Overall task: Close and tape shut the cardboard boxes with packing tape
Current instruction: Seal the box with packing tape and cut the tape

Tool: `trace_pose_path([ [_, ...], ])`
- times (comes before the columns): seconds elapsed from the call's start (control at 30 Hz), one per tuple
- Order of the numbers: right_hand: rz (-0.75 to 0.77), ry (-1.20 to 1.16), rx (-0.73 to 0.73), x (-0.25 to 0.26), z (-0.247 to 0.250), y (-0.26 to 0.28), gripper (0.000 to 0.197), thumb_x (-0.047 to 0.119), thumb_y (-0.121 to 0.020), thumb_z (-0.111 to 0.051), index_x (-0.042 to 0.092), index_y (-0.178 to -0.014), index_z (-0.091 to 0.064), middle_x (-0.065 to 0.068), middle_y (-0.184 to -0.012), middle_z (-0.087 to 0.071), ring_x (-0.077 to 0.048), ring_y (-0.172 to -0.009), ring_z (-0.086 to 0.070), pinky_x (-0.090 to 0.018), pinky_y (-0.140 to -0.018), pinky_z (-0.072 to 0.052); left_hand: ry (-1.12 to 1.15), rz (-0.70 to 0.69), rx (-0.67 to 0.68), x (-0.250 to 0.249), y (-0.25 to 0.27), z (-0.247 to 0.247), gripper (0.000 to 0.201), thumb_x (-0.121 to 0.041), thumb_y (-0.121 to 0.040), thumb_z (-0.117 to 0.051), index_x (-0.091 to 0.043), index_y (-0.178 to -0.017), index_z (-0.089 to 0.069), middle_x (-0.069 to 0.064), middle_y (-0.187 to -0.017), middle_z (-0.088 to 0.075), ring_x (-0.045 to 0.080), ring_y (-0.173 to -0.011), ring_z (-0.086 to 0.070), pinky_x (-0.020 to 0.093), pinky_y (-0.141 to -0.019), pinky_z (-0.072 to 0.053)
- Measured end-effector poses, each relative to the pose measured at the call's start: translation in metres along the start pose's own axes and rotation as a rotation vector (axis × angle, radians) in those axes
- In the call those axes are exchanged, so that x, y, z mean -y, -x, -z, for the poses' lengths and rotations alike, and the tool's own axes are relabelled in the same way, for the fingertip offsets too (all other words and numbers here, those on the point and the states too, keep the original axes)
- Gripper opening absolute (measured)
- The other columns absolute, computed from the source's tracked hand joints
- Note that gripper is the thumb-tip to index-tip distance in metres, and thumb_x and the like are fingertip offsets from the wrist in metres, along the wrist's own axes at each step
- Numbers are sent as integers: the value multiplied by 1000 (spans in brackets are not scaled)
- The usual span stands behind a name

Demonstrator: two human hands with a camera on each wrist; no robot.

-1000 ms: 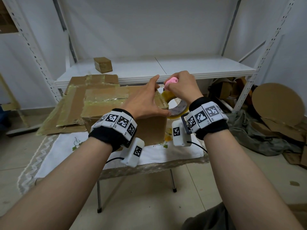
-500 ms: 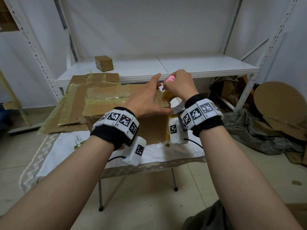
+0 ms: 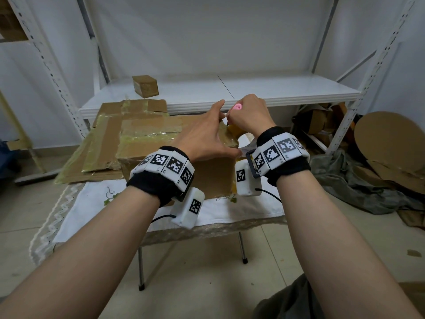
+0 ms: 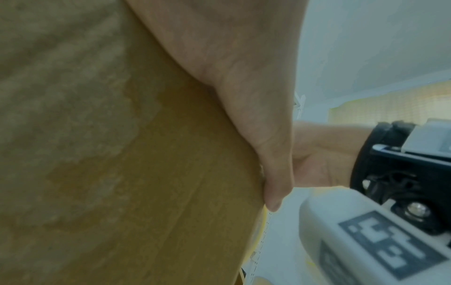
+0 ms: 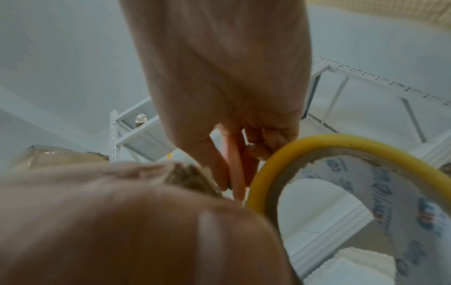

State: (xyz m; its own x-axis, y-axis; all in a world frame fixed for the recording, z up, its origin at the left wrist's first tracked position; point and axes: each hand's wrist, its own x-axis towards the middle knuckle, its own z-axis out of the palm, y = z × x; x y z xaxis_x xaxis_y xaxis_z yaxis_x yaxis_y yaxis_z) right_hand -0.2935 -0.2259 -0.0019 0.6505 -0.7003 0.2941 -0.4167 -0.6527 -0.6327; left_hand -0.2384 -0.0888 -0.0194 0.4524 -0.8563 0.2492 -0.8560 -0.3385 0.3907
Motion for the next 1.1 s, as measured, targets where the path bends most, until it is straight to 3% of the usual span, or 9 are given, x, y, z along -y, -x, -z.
trace_pose_path([
  [0.23, 16, 12, -3, 3, 1, 6, 30, 13, -91, -48, -2, -101, -72, -15, -94, -68, -26, -81, -61, -40, -78, -57, -12, -3, 13, -1, -1, 0, 129, -62, -63, -82, -18, -158, -7, -2, -153, -43, 21, -136, -45, 38, -109, -40],
  [0.47, 6, 25, 59, 4, 5, 9, 29, 12, -90, -48, 0, -101, -72, -13, -95, -67, -30, -95, -65, -39, -81, -56, -10, 8, 7, 1, -1, 0, 131, -65, -59, -83, -20, -157, -9, -3, -154, -42, 22, -136, -46, 43, -111, -40],
  [0.57, 10, 20, 69, 4, 8, 11, 30, 11, -90, -48, 0, -102, -73, -13, -97, -66, -28, -96, -65, -33, -72, -53, -19, 10, 7, 0, -1, 0, 130, -65, -60, -83, -20, -157, -9, -2, -153, -42, 22, -135, -47, 43, -110, -41],
  [0.7, 5, 14, 94, 3, 11, 10, 30, 11, -88, -50, -2, -103, -74, -14, -100, -68, -25, -87, -61, -33, -72, -51, -19, 9, 11, 0, -1, 0, 129, -65, -60, -83, -20, -156, -10, -1, -153, -43, 22, -134, -47, 42, -109, -42],
  [0.77, -3, 4, 94, 4, 11, 10, 24, 13, -88, -54, -2, -91, -72, -9, -85, -63, -24, -80, -55, -32, -69, -49, -18, 9, 9, 1, -1, 0, 128, -65, -60, -83, -21, -156, -11, -1, -153, -43, 22, -134, -47, 42, -108, -42],
  [0.83, -16, 19, 84, 3, 9, 11, 23, 25, -90, -59, 6, -79, -65, -3, -74, -55, -25, -83, -53, -34, -77, -46, -25, 8, 5, 1, -1, 0, 127, -65, -60, -82, -21, -156, -11, -2, -152, -44, 22, -134, -48, 41, -108, -43],
  [0.9, -18, 31, 45, -1, 7, 13, 30, 35, -92, -58, 9, -81, -68, -3, -79, -59, -27, -92, -58, -41, -93, -46, -27, 6, 4, 1, -2, 0, 127, -65, -61, -82, -21, -156, -11, -3, -152, -44, 21, -134, -48, 39, -107, -43],
  [1.0, -24, -207, -32, -8, 9, 14, 28, 30, -89, -59, 8, -87, -76, -7, -89, -73, -27, -96, -66, -44, -93, -52, -27, -1, 4, 0, -1, 0, 126, -65, -62, -82, -20, -156, -11, -2, -154, -42, 20, -136, -46, 39, -108, -42],
  [1.1, -66, -499, -184, -20, 15, 10, 19, 22, -89, -60, 16, -79, -75, -2, -83, -75, -21, -91, -68, -39, -90, -54, -31, -9, -2, 1, 0, 0, 124, -66, -61, -82, -21, -155, -14, -2, -153, -42, 19, -136, -45, 38, -108, -41],
])
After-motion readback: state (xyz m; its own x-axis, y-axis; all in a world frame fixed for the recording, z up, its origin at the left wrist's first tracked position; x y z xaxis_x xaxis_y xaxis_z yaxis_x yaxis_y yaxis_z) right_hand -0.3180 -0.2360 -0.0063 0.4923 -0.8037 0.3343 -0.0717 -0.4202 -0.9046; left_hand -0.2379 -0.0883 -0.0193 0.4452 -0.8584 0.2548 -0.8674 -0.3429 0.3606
